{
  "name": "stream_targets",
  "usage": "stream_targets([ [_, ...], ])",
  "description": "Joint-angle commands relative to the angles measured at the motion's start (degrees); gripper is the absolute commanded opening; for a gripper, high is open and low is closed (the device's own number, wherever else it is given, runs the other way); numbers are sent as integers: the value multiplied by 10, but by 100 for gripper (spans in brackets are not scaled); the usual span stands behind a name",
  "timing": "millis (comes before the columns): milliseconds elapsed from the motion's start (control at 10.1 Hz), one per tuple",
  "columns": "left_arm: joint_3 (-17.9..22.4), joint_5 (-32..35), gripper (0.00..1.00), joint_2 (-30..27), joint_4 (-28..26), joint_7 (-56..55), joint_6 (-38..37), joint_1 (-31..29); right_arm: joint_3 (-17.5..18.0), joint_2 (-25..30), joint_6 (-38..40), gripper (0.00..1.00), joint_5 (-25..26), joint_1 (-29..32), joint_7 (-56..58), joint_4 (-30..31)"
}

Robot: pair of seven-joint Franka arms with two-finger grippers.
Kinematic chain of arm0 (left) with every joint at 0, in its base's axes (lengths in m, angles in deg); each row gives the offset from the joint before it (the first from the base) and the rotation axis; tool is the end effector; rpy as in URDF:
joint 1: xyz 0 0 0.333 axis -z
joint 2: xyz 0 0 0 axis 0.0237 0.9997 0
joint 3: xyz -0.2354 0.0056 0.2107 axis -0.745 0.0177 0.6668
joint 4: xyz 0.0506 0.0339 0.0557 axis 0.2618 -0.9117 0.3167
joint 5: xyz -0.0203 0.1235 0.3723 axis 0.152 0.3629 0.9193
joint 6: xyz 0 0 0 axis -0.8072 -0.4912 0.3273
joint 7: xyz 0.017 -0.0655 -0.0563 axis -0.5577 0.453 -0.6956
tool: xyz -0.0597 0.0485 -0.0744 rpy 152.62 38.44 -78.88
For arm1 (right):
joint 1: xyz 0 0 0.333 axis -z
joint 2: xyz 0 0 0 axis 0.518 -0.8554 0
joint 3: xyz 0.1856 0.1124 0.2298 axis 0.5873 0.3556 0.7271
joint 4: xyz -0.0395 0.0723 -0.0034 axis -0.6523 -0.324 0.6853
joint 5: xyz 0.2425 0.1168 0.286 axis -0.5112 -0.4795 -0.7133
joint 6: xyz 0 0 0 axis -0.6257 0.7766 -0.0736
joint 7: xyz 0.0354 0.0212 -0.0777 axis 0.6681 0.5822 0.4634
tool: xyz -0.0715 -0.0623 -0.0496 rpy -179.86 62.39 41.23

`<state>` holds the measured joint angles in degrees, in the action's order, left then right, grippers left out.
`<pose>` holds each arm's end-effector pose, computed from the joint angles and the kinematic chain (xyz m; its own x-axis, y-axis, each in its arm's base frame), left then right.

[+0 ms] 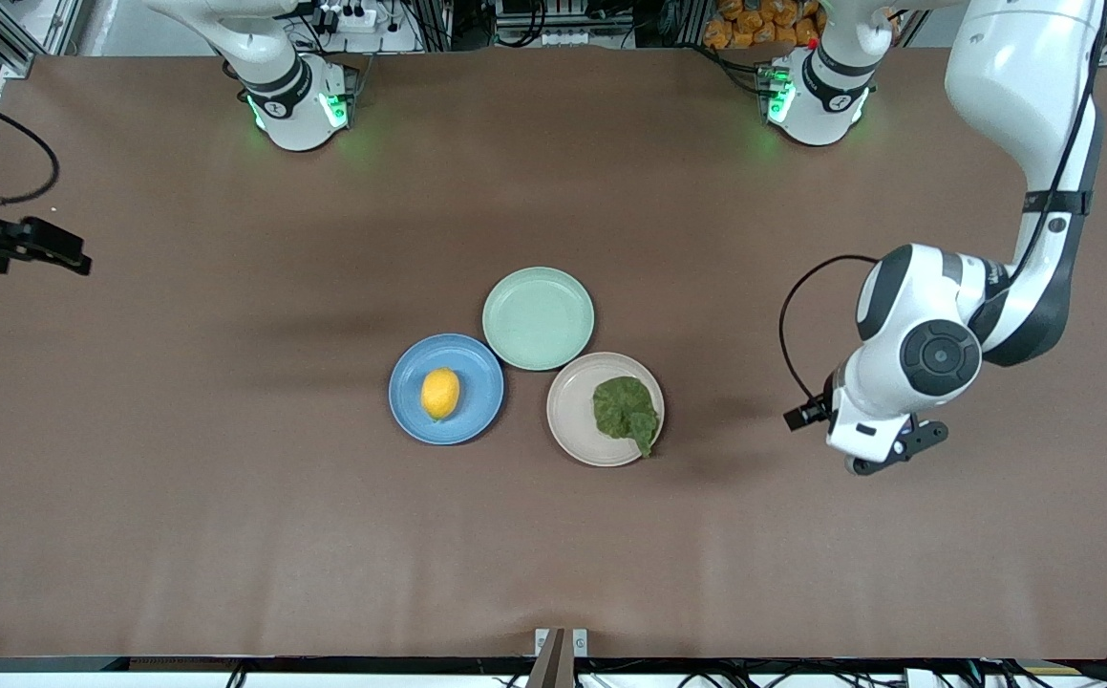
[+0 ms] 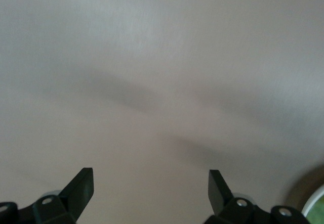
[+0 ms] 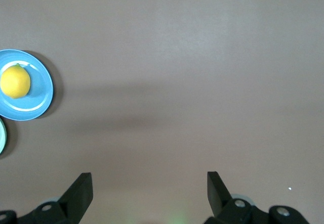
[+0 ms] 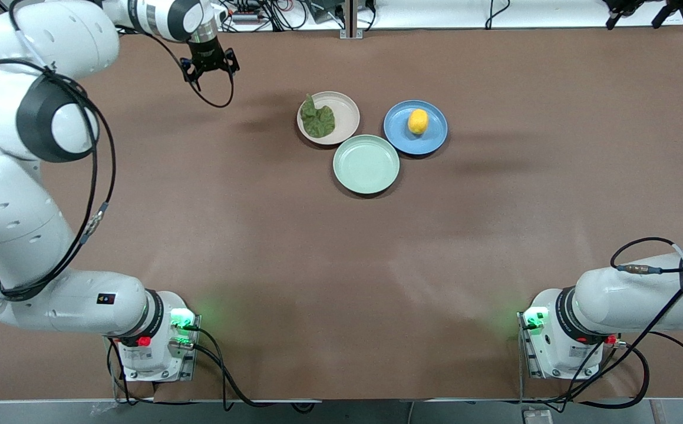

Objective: Place lemon and lettuce in plates

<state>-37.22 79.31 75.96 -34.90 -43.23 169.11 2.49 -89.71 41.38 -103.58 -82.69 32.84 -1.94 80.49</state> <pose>0.6407 -0.1567 0.3250 0.9280 0.3623 -0.0869 0.3507 -0.9282 -0.1245 0.5541 -0.0487 0.6084 0.9951 -0.0352 -0.0922 -0.0336 -0.9993 0.0186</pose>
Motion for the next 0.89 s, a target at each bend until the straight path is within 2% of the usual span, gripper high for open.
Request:
stream_targets([
  [0, 25, -46, 100, -118, -98, 73, 2, -4, 6, 1, 48, 100, 4, 6, -5, -35],
  [198, 47, -73, 100, -187, -105, 141, 2, -8, 6, 16, 83, 100, 0, 6, -14, -43],
  [594, 47, -79, 100, -250, -75, 193, 0, -19, 11, 19, 111, 100, -1, -1, -47, -56],
  [792, 47, -95, 100, -260, -33, 246, -58, -21, 11, 16, 85, 100, -3, -1, -45, -47],
])
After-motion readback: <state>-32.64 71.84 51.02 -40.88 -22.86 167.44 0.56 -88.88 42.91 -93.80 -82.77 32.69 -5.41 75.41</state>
